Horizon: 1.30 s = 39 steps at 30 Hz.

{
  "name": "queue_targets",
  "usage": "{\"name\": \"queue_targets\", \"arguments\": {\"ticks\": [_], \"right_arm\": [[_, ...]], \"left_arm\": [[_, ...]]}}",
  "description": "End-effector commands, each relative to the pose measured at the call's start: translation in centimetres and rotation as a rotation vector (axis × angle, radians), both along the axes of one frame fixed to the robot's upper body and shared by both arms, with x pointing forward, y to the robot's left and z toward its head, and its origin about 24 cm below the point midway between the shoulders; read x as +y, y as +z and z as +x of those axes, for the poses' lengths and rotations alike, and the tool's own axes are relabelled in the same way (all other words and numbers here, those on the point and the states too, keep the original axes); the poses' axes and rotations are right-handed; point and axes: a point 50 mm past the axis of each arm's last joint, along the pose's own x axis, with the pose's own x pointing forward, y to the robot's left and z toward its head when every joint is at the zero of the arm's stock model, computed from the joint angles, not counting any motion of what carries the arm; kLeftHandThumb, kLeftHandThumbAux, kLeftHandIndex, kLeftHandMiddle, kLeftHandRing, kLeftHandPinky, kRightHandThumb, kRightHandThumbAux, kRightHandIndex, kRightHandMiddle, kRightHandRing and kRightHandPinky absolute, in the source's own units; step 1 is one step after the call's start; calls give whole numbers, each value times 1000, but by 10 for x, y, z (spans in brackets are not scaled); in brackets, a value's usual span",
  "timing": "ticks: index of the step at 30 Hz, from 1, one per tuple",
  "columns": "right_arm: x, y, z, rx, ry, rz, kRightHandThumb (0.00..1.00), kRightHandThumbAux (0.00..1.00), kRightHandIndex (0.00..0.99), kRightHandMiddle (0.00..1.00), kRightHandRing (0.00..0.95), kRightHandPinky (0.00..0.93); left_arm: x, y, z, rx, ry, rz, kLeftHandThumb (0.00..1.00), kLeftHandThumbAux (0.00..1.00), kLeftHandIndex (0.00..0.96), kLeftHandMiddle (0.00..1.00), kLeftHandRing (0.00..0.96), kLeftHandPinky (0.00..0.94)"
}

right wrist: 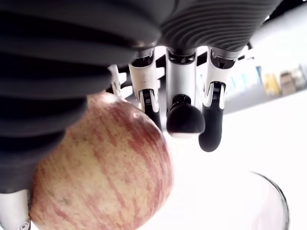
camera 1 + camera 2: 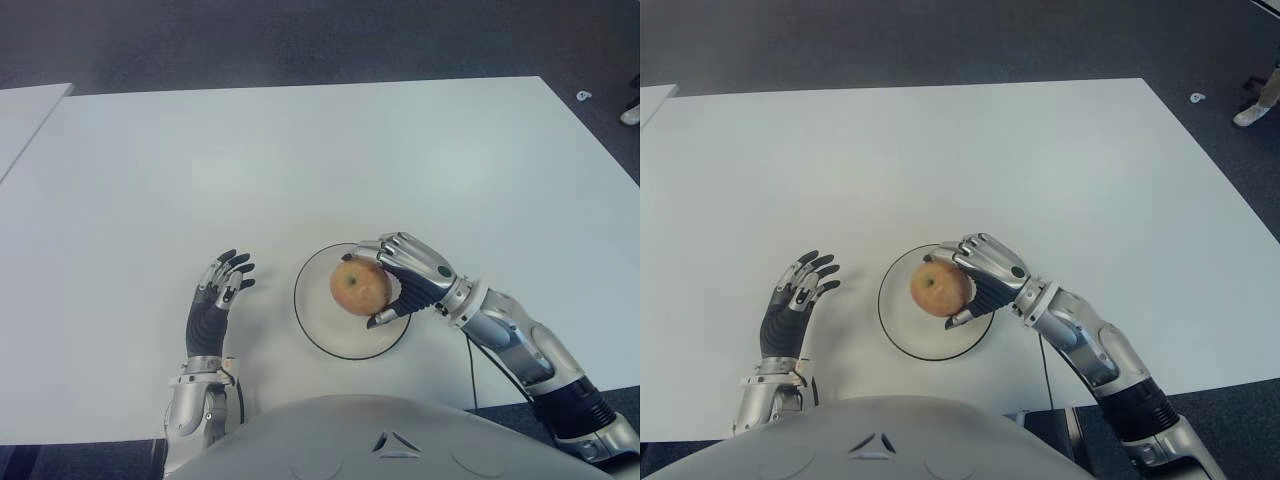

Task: Put the apples into the plate.

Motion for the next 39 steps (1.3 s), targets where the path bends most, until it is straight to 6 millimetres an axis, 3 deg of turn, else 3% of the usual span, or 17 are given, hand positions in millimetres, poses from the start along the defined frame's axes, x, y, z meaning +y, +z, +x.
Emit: {"name": "queue_targets", "arguments": {"ticks": [1, 12, 33, 35, 39], "right_arm": [[0, 12, 5, 25, 50, -93, 348, 850, 763, 856, 833, 825], [0, 14, 5, 38, 129, -191, 357, 853, 752, 858, 835, 834], [-6, 10, 3, 84, 125, -178, 412, 832, 737, 861, 834, 828], [-5, 8, 4, 91, 128, -175, 584, 767, 562, 843, 819, 809], [-5, 3, 5, 97, 127, -178, 673, 733, 472, 831, 810, 799]], "left_arm": [[-5, -2, -1, 10, -2, -8, 292, 476, 209, 261, 291, 323], [-10, 0, -3, 1, 6, 3, 293, 464, 220, 265, 292, 323], [-12, 0, -3, -57, -50, 1, 303, 469, 231, 256, 279, 319], [-12, 0, -3, -55, -54, 3, 302, 471, 231, 253, 275, 317], [-12, 0, -3, -48, -57, 4, 300, 474, 231, 251, 273, 316]]}}
